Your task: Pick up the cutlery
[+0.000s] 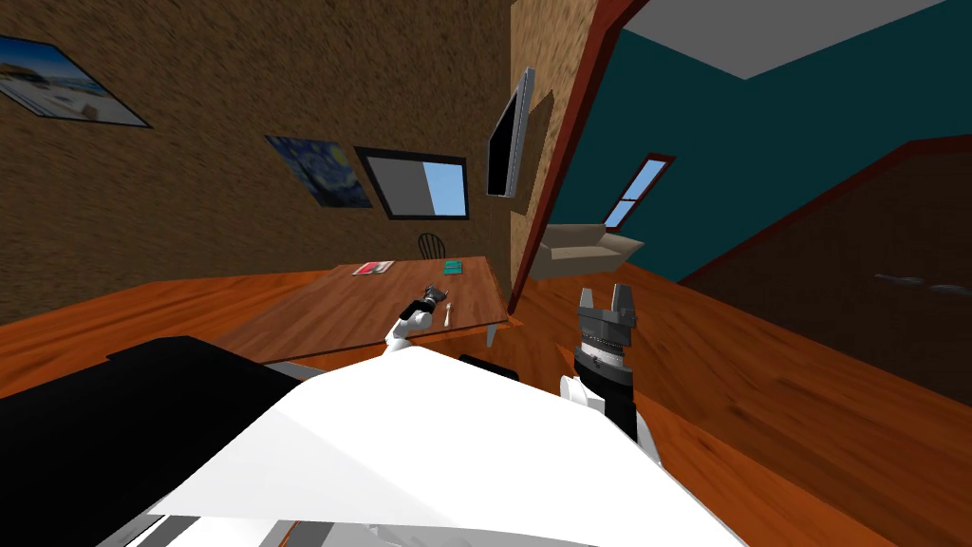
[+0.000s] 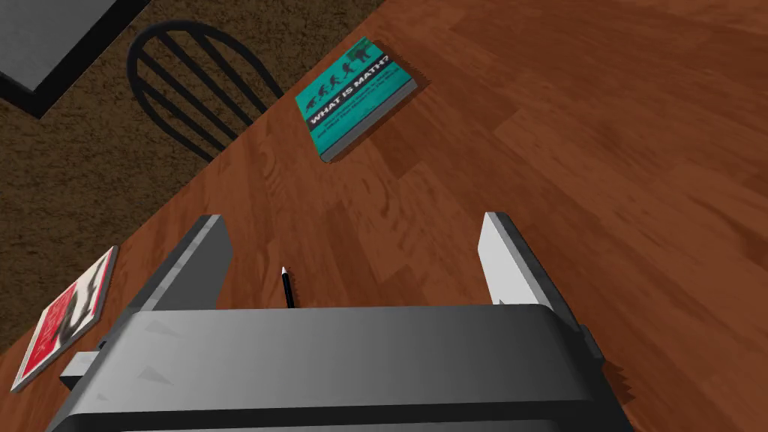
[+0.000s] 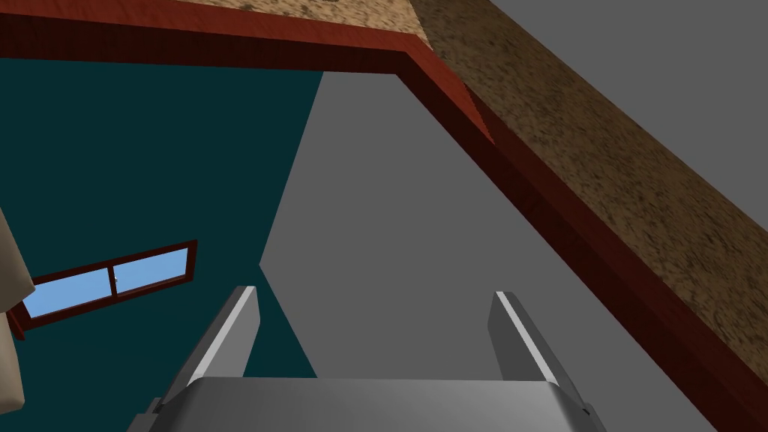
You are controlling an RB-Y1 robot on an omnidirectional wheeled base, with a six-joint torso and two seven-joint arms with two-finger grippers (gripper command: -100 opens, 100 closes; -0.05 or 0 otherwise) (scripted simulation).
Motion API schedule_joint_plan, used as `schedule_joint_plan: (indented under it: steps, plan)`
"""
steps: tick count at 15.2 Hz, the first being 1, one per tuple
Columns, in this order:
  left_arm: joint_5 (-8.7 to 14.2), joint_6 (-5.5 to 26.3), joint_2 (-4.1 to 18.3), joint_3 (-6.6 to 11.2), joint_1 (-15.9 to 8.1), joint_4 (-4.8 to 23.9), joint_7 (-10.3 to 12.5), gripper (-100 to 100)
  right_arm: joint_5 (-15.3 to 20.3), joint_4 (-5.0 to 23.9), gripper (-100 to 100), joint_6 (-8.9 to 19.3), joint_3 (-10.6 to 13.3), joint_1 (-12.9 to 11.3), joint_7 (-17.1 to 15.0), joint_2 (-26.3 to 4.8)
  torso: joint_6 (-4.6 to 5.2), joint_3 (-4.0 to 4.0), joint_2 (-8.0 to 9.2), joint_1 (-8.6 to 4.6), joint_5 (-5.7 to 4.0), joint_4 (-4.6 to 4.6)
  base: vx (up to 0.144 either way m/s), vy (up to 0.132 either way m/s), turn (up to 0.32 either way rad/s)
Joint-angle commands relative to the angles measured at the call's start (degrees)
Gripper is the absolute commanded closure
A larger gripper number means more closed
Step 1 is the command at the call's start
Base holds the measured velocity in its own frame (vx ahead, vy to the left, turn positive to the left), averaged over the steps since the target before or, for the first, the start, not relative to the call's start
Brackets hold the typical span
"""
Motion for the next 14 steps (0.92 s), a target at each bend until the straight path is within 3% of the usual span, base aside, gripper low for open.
schedule_joint_plan:
  steps: [1, 4, 6, 9, 12, 14]
  plan:
    - [0.7, 1.81, -0.12, 0.76, -0.72, 2.03, 1.45, -100, 0.0, 0.0, 0, 0.0, 0.0, 0.0, 0.0, 0.0, 0.0, 0.0, 0.0, 0.0, 0.0, 0.0, 0.016, -0.027, -0.011]
    - [2.68, 5.46, 0.22, 2.4, -2.36, 6.0, 4.56, -100, 0.0, 0.0, 0, 0.0, 0.0, 0.0, 0.0, 0.0, 0.0, 0.01, 0.01, 0.01, 0.0, 0.0, 0.014, -0.026, -0.013]
    - [2.68, 5.46, 0.22, 2.4, -2.36, 6.49, 4.56, -100, 0.0, 0.0, 0, 0.0, 0.0, 0.0, 0.0, 0.0, 0.0, 0.01, 0.02, -0.02, -0.01, 0.01, 0.01, -0.027, -0.007]
    - [4.53, 8.91, 0.64, 3.93, -3.91, 10.75, 7.48, -100, 0.0, 0.0, 0, 0.0, 0.0, 0.0, 0.0, 0.0, 0.0, 0.02, 0.04, 0.03, 0.0, 0.01, 0.011, -0.021, -0.01]
    - [5.4, 10.54, 0.87, 4.66, -4.65, 12.77, 8.86, -100, 0.0, 0.0, 0, 0.0, 0.0, 0.0, 0.0, 0.0, 0.01, 0.01, 0.02, 0.02, 0.0, 0.01, 0.013, -0.022, -0.011]
    - [7.02, 13.5, 1.35, 6.0, -6.01, 16.09, 11.4, -100, 0.0, 0.0, 0, 0.0, 0.0, 0.0, 0.0, 0.0, 0.0, 0.02, 0.03, 0.01, 0.0, 0.01, 0.013, -0.029, -0.014]
